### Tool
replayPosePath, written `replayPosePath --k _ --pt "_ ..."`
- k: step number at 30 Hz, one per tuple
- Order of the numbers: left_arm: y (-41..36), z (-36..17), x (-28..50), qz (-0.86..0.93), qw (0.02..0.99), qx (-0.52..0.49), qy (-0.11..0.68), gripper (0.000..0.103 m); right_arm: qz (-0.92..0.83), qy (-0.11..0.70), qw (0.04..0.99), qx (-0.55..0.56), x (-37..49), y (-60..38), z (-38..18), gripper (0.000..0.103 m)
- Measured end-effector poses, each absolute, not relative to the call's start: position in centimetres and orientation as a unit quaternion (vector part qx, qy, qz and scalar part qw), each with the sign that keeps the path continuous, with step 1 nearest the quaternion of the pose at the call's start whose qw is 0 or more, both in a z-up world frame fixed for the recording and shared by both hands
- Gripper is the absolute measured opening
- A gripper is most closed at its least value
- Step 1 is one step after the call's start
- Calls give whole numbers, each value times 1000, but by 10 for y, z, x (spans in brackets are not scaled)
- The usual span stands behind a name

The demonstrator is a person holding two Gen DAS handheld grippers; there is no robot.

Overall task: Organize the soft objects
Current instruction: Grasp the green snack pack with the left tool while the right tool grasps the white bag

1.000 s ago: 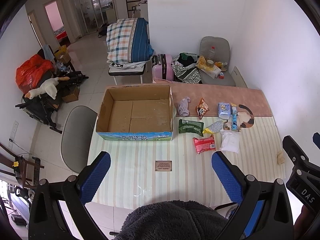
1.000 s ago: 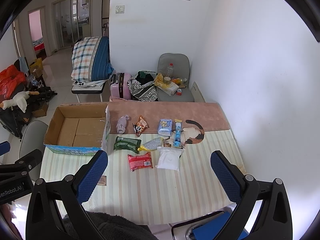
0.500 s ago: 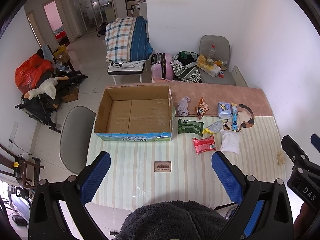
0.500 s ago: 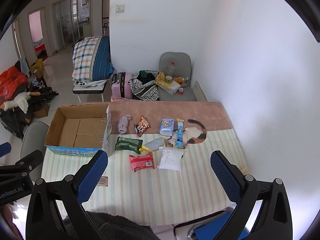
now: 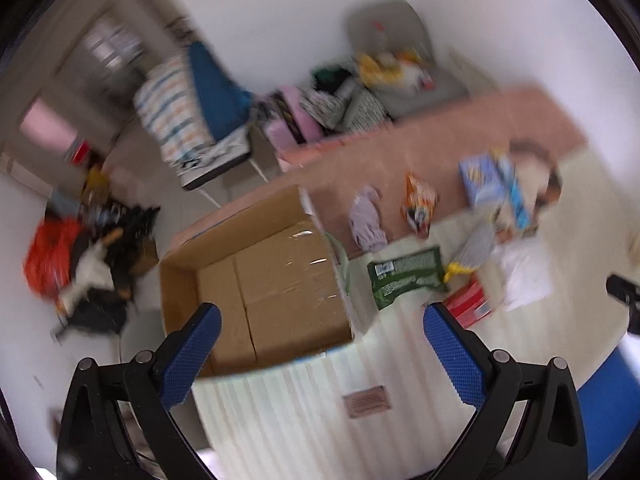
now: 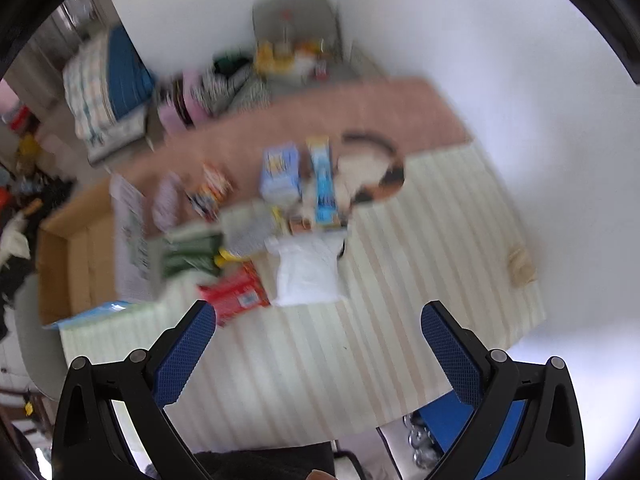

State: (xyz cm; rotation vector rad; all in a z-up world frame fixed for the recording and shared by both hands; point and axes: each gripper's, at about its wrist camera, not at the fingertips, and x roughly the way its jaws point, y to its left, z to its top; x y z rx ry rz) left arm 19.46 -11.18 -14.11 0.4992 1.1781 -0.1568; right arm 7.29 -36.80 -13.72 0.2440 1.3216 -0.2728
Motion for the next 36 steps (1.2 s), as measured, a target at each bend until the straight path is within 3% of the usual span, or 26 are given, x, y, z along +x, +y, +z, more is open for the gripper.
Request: replayPosePath --k 8,17,18,21,24,27,31,36 --pt "-192 -303 246 -168 653 469 570 103 -103 713 684 119 144 -387 -312 103" --pt "-227 -425 255 -244 502 583 591 103 -70 756 638 124 174 -378 -395 103" --pt "-226 -428 256 -245 500 576 598 96 -70 760 635 123 175 -377 -400 103" --pt "-221 -429 276 -233 512 495 663 46 -73 764 628 128 176 -379 -413 103" --pt "-208 -420 302 -176 544 393 720 44 -95 765 622 140 174 -389 -418 85" --pt "-193 -414 320 -151 567 286 758 46 -98 767 613 165 172 -396 -422 85" --pt "-190 -421 325 -156 563 289 759 47 -109 783 590 162 175 -395 -439 87" --pt "-187 -408 311 -150 586 266 751 30 -126 781 590 163 175 -392 -435 74"
